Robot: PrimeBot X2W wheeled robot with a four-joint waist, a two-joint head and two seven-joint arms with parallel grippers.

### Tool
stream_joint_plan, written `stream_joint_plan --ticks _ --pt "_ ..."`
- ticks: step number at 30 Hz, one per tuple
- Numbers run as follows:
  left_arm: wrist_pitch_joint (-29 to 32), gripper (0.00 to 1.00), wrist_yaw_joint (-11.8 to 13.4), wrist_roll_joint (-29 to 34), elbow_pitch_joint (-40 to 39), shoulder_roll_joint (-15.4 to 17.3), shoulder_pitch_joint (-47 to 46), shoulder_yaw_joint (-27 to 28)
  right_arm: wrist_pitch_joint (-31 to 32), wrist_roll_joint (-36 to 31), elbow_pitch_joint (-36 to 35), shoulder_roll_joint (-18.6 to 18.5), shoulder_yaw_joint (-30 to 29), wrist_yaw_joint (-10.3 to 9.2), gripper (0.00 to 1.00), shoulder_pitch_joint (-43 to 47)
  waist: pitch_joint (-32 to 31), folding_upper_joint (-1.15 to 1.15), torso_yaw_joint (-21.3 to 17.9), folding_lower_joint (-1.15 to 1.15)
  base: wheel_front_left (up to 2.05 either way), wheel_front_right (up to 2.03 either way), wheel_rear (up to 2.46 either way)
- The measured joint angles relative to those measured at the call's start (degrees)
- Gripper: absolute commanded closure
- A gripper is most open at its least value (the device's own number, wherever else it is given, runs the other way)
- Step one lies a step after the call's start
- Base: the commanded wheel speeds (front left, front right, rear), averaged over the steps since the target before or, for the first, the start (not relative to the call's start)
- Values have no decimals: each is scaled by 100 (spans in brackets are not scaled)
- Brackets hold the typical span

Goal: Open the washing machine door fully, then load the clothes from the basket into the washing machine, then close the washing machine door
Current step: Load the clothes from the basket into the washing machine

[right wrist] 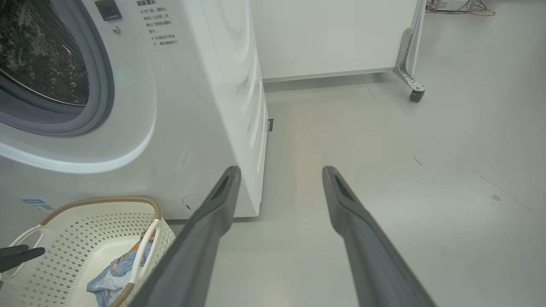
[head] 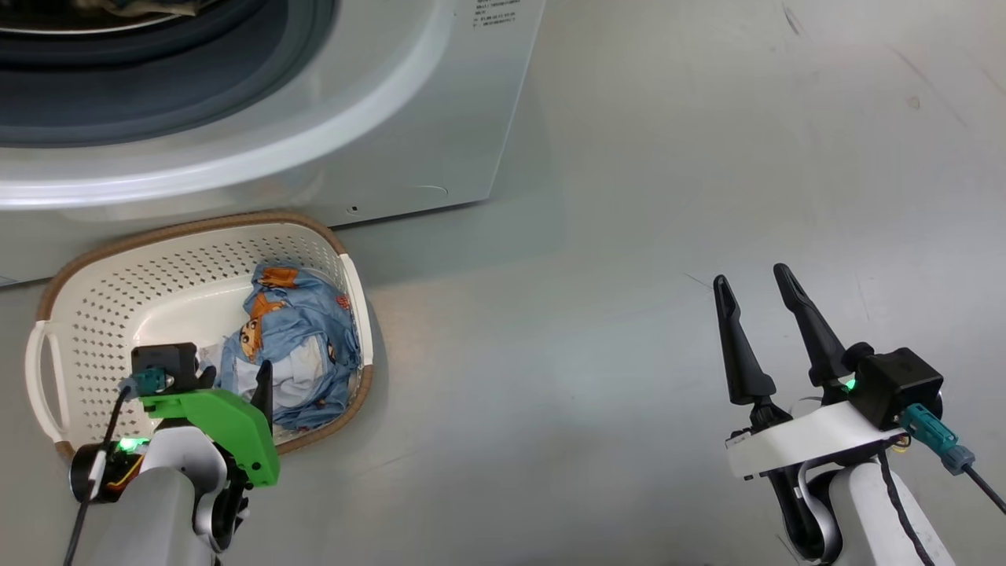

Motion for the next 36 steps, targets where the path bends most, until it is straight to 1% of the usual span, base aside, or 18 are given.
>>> stream_joint_plan --ticks 7,11,14,17,23,27,36 --pt "143 0 0 -89 271 74 -387 89 0 24 -65 21 115 0 0 -221 399 0 -146 0 0 0 0" --pt "281 0 15 -221 465 134 -678 257 0 45 -96 25 138 0 0 -328 682 0 -242 0 0 0 0" --pt "392 0 59 -220 654 241 -927 316 0 59 -97 29 154 0 0 -425 970 0 -334 0 0 0 0" --pt "442 0 62 -220 730 327 -1048 335 0 76 -105 31 156 0 0 -504 1109 0 -378 0 0 0 0" --pt "486 0 112 -220 915 498 -1408 386 0 178 -129 40 146 0 0 -663 1491 0 -511 0 0 0 0" --pt "493 0 127 -220 1055 535 -1594 424 0 310 -155 45 136 0 0 -730 1702 0 -585 0 0 0 0" --pt "537 0 164 -220 1360 659 -1961 459 0 359 -180 52 111 0 0 -848 2041 0 -665 0 0 0 0"
